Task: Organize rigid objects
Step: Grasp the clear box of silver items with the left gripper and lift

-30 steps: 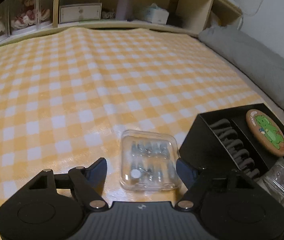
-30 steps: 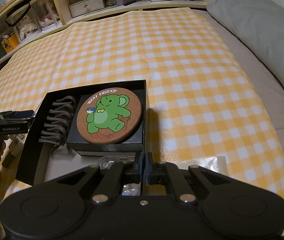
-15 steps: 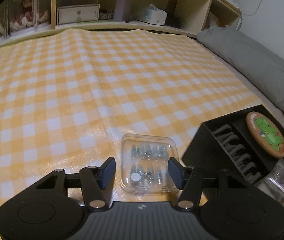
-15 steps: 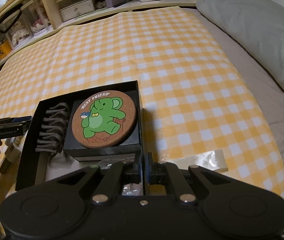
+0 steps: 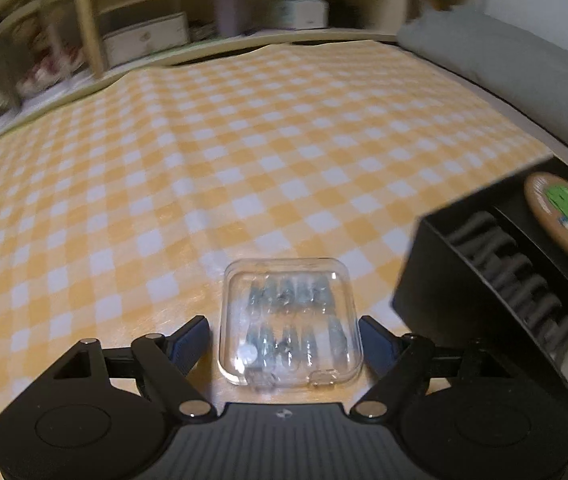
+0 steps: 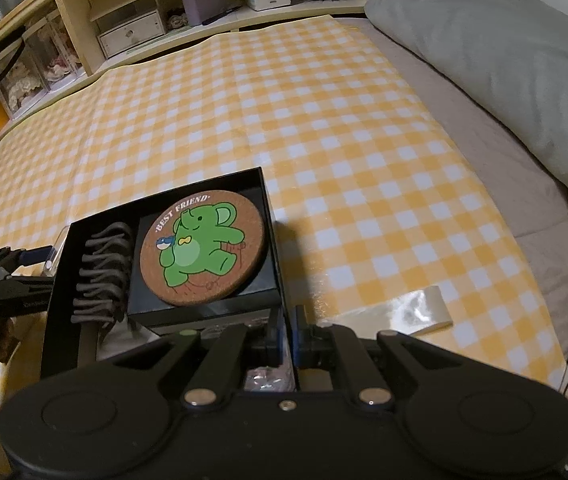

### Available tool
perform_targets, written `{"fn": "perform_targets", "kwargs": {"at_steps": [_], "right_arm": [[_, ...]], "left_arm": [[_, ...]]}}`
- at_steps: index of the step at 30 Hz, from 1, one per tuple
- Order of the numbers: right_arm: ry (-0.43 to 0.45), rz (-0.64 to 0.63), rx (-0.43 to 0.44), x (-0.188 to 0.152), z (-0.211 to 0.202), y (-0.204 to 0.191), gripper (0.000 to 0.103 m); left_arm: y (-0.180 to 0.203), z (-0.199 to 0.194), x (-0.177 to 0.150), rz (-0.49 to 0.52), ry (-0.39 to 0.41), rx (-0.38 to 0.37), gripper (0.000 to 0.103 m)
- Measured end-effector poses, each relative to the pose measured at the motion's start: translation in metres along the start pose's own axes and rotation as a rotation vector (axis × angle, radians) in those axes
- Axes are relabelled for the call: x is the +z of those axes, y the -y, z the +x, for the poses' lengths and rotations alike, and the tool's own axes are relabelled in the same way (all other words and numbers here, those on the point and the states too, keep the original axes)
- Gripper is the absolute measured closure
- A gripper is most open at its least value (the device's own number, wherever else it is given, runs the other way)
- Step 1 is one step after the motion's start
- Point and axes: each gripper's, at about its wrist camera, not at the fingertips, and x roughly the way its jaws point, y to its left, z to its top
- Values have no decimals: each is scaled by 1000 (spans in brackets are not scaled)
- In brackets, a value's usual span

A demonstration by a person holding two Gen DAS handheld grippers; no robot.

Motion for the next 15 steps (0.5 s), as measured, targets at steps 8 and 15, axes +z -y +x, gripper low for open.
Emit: {"fn": "perform_targets", "kwargs": {"at_steps": [8,15], "right_arm": [[3,-18,-12,-2,-1,-2,99],[5,-24,-17,-3,-1,-4,98]], "left_arm": [[-14,-2,3,-69,-9,43,27],[-20,0,6,-217,5,44,26]]}}
